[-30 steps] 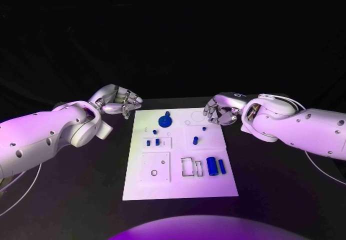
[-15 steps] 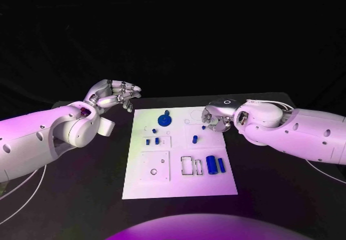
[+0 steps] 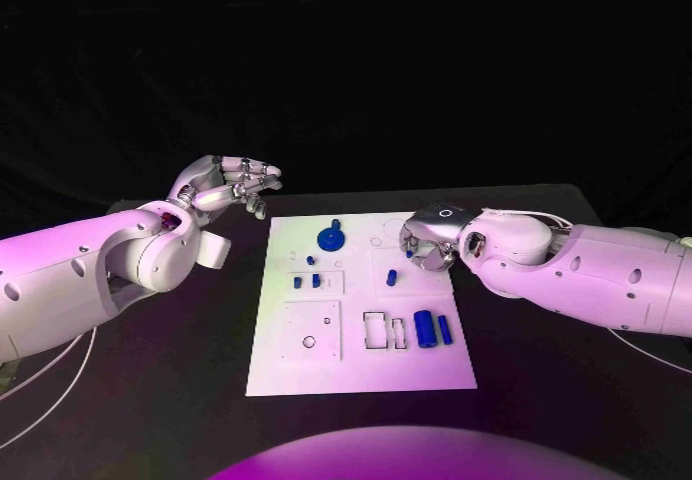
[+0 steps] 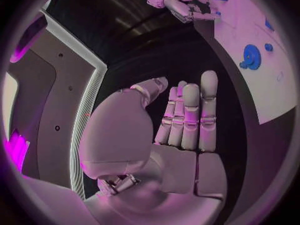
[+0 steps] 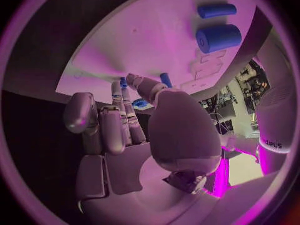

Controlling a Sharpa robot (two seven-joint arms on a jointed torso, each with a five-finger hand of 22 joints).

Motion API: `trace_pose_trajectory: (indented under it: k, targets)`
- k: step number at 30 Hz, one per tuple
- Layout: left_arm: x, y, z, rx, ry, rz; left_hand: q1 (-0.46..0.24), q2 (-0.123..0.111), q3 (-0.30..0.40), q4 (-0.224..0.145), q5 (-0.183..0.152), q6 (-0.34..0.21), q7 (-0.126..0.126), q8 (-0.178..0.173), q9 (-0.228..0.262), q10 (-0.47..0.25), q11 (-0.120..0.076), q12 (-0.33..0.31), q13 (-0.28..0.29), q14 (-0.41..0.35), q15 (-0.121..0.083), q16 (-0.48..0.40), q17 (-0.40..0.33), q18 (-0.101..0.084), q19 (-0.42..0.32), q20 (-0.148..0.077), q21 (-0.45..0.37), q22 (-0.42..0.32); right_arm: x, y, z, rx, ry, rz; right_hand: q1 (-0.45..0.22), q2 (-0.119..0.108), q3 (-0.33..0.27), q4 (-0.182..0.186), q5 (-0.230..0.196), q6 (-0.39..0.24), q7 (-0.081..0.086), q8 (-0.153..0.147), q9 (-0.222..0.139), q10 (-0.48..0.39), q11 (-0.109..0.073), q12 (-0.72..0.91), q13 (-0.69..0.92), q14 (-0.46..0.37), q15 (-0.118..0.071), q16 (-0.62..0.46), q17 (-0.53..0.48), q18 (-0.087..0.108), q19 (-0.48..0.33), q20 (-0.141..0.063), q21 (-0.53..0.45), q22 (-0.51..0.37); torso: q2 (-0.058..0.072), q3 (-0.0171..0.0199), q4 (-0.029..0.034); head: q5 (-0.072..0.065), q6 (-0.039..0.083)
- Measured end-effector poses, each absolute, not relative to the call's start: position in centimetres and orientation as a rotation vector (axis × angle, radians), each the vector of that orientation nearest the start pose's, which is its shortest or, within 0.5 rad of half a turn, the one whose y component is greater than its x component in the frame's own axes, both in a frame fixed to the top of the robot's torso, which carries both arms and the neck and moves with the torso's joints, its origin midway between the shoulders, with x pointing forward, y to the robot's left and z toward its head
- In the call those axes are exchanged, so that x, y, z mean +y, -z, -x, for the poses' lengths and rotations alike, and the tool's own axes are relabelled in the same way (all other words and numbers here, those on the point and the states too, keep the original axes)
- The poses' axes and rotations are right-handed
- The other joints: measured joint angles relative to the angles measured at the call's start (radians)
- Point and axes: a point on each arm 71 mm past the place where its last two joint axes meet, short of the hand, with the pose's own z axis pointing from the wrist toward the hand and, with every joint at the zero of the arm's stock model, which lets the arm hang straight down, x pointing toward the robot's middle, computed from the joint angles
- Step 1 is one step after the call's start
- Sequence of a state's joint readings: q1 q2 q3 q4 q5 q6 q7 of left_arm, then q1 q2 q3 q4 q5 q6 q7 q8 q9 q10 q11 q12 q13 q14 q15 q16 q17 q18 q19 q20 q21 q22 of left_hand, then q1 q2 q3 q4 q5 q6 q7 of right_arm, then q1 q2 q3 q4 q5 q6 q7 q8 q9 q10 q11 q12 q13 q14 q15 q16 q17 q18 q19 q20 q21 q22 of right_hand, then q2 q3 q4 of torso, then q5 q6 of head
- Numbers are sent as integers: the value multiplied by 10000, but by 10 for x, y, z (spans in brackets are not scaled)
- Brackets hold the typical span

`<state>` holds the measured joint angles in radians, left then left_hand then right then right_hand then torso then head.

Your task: Assemble the parts on the task board

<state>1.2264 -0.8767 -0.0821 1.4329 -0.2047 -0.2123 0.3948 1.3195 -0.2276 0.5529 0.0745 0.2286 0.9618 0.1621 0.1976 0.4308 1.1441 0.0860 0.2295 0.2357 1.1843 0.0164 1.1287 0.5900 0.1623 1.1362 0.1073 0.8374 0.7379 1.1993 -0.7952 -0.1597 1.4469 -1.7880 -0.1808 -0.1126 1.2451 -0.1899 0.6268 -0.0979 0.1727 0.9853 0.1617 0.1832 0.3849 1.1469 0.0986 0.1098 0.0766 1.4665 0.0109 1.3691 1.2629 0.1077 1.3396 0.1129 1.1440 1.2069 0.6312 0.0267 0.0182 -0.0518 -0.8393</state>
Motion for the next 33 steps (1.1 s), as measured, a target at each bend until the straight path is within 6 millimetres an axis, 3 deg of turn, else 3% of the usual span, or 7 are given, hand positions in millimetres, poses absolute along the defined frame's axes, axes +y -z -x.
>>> trace_pose_trajectory:
  k: [16,19,21,25,33]
  targets:
    - [247,182,-501,14921,14625,8998,0,0,-26,27,0,0,1,0,-10,-1,0,26,12,1,1,0,8,-1,0,0,-40,-25,-189,245,-480,17385,-4013,5735,108,109,150,69,-93,83,32,1,44,172,-18,3,80,0,-1,95,44,0,-1,0,41,95,3,24,-9,58,-35]
    - [247,182,-501,14923,14624,9016,0,0,-26,27,0,0,1,0,-9,-1,1,26,12,1,1,0,8,0,0,0,-40,-25,-189,245,-480,17336,-4029,5731,217,217,191,28,-106,327,-59,151,129,452,-84,68,134,0,-1,154,77,2,21,-23,117,181,3,24,-17,63,-52]
    - [247,182,-501,14926,14620,9029,0,0,-26,27,0,0,1,0,-10,-1,1,26,12,1,1,0,8,-1,0,0,-40,-25,-188,246,-480,17322,-4040,5733,345,346,277,-2,-359,608,-163,343,233,689,-108,187,205,-1,-123,211,114,1,78,-79,254,280,2,24,-19,67,-69]
    - [247,183,-501,14933,14615,9050,0,0,-55,-3,0,-38,39,0,-21,-1,1,26,12,1,1,39,33,0,22,-21,-40,-25,-188,246,-479,17328,-4069,5750,504,504,470,-194,-420,891,-309,571,375,810,15,386,291,0,-257,282,161,2,196,-198,428,445,-7,19,-25,62,-93]
    - [247,183,-501,14967,14596,9091,0,0,-54,-1,0,-57,58,0,-35,-40,38,26,23,1,1,40,30,-1,38,-36,-110,-75,-188,247,-478,17282,-4002,5838,504,504,736,-288,-381,931,-354,679,481,859,68,426,291,-34,-291,328,195,2,193,-272,612,647,-17,11,-25,35,-119]
